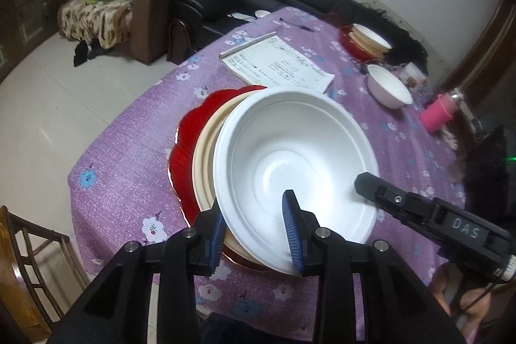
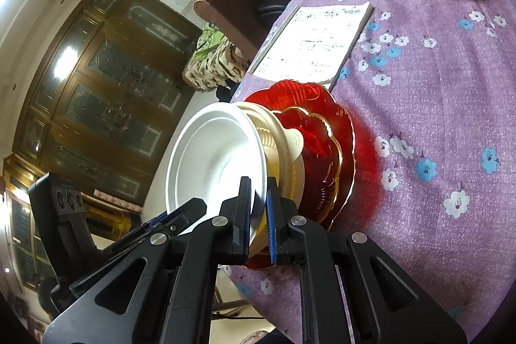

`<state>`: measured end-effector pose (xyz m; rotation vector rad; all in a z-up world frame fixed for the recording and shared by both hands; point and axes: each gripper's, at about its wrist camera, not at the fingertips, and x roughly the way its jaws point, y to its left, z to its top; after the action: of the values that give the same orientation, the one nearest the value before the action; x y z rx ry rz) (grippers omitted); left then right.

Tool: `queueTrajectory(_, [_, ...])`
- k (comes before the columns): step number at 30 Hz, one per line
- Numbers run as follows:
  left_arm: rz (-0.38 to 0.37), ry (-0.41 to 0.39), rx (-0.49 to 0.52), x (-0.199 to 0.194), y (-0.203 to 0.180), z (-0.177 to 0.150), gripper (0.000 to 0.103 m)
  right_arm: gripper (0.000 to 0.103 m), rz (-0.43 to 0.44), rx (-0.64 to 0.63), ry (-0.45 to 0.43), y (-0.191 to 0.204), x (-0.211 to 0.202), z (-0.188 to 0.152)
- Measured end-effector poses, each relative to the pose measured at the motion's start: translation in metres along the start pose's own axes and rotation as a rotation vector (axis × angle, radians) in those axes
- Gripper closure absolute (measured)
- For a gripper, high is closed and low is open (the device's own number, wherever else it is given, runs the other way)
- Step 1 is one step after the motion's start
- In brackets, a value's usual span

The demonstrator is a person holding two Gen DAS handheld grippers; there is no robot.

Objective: Organize plates and bowls
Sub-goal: 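Lower the held white paper bowl onto the beige bowl on the stack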

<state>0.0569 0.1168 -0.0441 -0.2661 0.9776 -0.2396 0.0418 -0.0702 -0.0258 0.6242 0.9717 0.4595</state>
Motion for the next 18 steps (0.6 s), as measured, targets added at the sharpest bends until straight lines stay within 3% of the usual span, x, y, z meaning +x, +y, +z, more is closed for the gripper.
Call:
queueTrajectory(8, [0.007,0.005,0.004,0.001,0.0,0.0,0.068,0.091,-0.019,-0.027,-0.002,0.006,0.002,-0.001])
queueTrajectory(12, [0.041,-0.002,0.028,0.001,-0.003,-0.002,0.068,0.091,-0.077,-0.097,-0.032,0.018,0.0,-0.005])
queueTrajectory(18, [0.027,0.003,0.014,0.001,0.002,-0.002,0.066,0.09,-0.132,-0.173,-0.041,0.029,-0.001,-0.008])
